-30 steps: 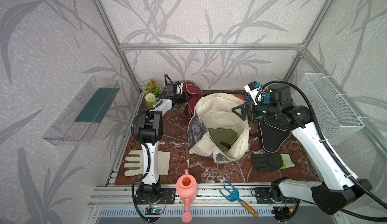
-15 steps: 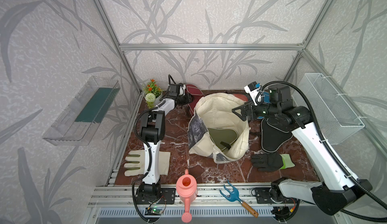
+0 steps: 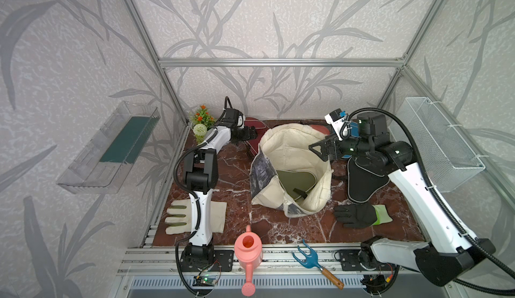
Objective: Remove the ping pong set from the canvas bag
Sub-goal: Place the ping pong set at the center of the board, then pick up the ping pong set from the canvas bag.
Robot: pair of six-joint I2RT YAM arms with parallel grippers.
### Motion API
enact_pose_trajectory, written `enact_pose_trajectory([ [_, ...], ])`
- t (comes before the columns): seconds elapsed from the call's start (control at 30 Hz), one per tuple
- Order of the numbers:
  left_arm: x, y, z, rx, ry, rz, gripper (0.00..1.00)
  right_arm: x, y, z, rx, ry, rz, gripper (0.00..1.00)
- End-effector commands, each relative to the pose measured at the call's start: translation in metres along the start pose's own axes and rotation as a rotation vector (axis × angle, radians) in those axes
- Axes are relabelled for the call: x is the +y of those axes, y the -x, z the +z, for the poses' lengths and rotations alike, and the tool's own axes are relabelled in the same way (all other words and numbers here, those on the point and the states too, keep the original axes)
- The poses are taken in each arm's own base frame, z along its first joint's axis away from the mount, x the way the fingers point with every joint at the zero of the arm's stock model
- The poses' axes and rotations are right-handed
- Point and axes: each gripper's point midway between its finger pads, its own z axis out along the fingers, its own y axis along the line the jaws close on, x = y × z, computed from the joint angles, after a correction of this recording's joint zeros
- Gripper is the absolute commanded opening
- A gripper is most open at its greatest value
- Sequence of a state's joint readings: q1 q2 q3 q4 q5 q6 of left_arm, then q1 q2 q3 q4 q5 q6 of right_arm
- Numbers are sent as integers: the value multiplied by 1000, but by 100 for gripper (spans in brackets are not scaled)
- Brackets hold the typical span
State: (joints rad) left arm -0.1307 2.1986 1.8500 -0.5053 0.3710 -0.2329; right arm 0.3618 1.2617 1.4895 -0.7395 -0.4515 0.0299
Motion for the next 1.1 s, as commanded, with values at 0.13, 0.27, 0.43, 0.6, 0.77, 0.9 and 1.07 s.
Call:
enact_pose_trajectory([
  [0.13, -47, 62, -127, -165, 78, 202, 99, 6, 9, -20, -33, -19, -40, 99],
  [0.27, -69, 78, -186, -241, 103, 261, 99, 7, 8, -25, -38, -25, -44, 99],
  [0.43, -131, 72, -251, -338, 7, 418, 99, 9, 6, -29, -39, -26, -44, 99],
  [0.6, -191, 20, -269, -290, -143, 602, 99, 11, 2, -30, -32, -13, -38, 99],
  [0.77, -192, -25, -242, -159, -174, 630, 99, 13, -4, -25, -17, 4, -26, 99],
  [0.9, -181, -41, -208, -67, -122, 613, 99, 15, -5, -21, -11, 28, -17, 99],
  [1.07, -181, -43, -182, -22, -76, 619, 98, 22, -12, -14, 16, 56, -31, 99],
])
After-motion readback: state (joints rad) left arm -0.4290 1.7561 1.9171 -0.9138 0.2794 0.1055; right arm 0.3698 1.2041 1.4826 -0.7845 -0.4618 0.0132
